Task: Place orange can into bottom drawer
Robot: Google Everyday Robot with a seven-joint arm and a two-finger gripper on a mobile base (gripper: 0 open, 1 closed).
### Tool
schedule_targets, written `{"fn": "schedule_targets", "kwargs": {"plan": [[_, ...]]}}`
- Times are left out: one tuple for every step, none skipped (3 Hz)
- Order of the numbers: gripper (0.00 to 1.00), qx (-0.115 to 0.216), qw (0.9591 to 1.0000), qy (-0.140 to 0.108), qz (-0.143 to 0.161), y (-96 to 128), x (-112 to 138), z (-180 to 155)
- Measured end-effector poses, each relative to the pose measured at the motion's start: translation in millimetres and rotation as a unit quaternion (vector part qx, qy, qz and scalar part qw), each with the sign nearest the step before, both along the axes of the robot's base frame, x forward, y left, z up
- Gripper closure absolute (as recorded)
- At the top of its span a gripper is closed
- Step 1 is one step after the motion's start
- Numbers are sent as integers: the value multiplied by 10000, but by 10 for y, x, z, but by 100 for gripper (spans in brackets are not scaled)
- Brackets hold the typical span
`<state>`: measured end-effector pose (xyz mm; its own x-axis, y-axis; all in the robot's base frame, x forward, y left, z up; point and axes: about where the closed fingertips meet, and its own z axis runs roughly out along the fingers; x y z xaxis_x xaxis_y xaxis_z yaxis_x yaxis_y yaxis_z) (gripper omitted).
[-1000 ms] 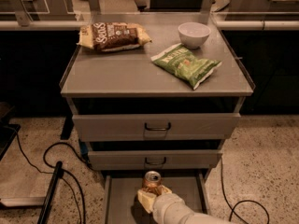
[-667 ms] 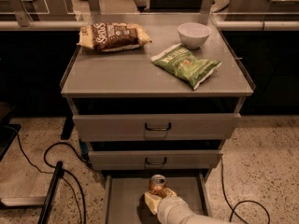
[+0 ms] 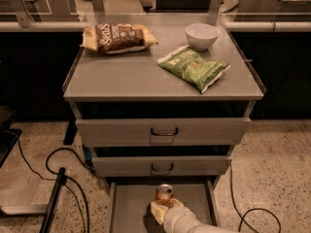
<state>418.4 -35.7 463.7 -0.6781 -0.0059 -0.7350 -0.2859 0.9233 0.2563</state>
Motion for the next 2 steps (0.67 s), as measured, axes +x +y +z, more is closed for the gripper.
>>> {"fn": "schedule_targets", "kwargs": {"plan": [[100,339,9991,168,-205,-94,49,-313],[100,715,9966,353,-201,-35,134,-696]]}}
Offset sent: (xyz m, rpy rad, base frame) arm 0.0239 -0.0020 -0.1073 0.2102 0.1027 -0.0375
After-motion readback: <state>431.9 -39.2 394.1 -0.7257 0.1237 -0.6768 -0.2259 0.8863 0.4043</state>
